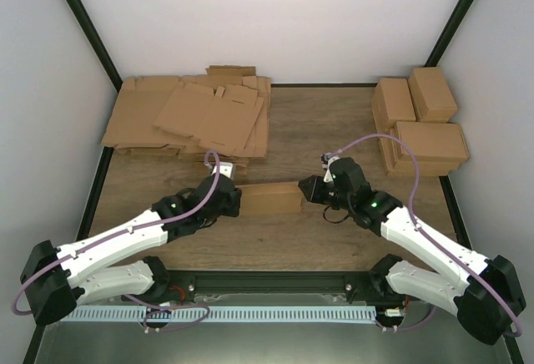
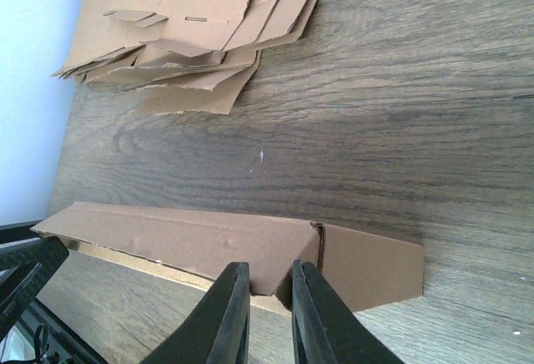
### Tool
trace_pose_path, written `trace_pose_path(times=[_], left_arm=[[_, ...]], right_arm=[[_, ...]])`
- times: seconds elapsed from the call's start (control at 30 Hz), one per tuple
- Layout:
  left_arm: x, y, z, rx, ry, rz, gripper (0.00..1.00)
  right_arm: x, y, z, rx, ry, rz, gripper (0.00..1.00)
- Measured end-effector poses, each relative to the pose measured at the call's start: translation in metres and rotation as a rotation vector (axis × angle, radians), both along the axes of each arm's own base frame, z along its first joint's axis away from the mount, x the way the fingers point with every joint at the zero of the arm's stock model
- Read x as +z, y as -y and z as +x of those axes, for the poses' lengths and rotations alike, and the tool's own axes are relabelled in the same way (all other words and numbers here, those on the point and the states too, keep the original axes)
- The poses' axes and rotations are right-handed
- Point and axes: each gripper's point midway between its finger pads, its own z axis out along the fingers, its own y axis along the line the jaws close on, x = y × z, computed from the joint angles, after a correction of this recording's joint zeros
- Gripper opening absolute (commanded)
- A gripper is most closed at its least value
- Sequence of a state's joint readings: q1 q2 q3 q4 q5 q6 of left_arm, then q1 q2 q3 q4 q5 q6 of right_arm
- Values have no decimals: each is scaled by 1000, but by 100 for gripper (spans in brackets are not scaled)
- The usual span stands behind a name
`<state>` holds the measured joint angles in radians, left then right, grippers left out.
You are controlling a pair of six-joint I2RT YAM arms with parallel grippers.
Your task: Fold the paper box
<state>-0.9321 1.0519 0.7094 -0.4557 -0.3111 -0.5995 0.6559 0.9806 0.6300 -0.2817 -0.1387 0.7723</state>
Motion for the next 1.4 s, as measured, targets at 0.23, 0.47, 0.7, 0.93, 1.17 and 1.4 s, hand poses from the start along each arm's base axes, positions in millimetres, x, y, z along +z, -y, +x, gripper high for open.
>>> trace_pose_path(times=[0.23,0.47,0.7,0.93,1.17,1.4], left_arm=[[6,5,-13,-20,-61,-67,60],[32,5,-28,-26,-111,-205,72],[70,-6,-9,40,-122,-457,53],[46,-21,1,112,-213,-603,39],[35,-28,10,141,-264,-690,49],[14,-36,20,210,-340,-743,59]], right_arm=[[0,0,0,11,10,-11,15],[-1,-1,0,28,21,-24,15],[-1,-2,-1,42,27,-28,15],[-1,-2,0,46,30,-30,15],[-1,-3,-1,53,32,-32,15],[-1,-4,-1,60,36,-36,15]])
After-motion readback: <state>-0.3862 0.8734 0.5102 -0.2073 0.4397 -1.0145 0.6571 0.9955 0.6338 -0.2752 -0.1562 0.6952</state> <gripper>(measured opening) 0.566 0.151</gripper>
